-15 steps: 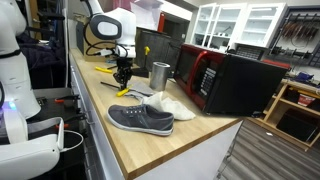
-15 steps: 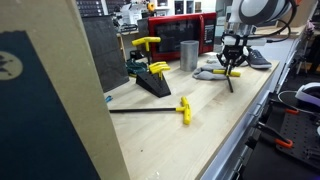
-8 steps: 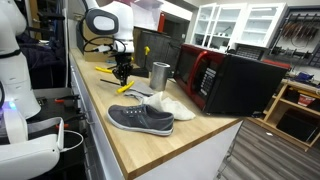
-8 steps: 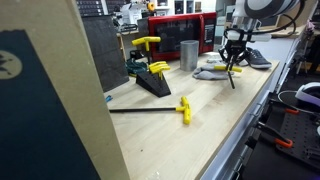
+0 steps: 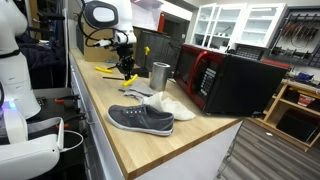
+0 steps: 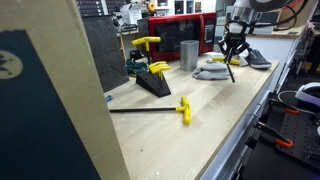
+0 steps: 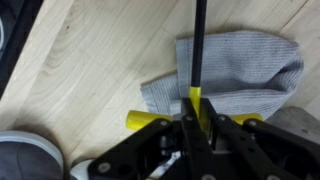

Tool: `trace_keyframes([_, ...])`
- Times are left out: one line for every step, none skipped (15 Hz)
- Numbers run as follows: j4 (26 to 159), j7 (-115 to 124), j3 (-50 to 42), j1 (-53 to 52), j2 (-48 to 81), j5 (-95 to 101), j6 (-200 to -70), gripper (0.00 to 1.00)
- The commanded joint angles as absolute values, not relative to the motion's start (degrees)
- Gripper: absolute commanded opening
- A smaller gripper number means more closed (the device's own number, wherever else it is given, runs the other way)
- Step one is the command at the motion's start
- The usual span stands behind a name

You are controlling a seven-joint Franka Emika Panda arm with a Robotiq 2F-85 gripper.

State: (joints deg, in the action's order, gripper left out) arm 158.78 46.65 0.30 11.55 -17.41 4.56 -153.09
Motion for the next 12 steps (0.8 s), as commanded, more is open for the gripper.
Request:
trace_keyframes([158.38, 49.04, 4.21, 14.46, -17.52, 10.38, -155.7, 0.03])
trace_keyframes([157.74, 50.04, 5.35, 15.27, -16.27, 12.44, -157.07, 0.03])
trace_keyframes([157.15, 51.02, 6.34, 16.04, -15.34, 14.46, -158.12, 0.03])
trace_keyframes([156.58, 52.47, 7.41, 17.03, -14.52, 16.73, -159.3, 0.03])
trace_keyframes([156.0, 54.09, 8.32, 17.93, -13.9, 18.99, -160.21, 0.03])
trace_keyframes([155.52, 55.7, 9.05, 18.75, -13.6, 21.3, -161.0, 0.03])
trace_keyframes([155.21, 57.27, 9.66, 19.59, -13.52, 23.79, -161.79, 0.03])
trace_keyframes([154.89, 59.27, 10.26, 20.37, -13.74, 26.61, -162.43, 0.03])
trace_keyframes([154.52, 61.03, 11.38, 21.71, -13.62, 29.17, -163.19, 0.03])
trace_keyframes([154.12, 62.88, 12.0, 22.62, -13.68, 31.91, -163.8, 0.03])
trace_keyframes([153.79, 64.78, 12.75, 23.7, -13.94, 34.71, -164.27, 0.03])
trace_keyframes([153.6, 66.82, 13.47, 24.75, -14.24, 37.42, -164.92, 0.03])
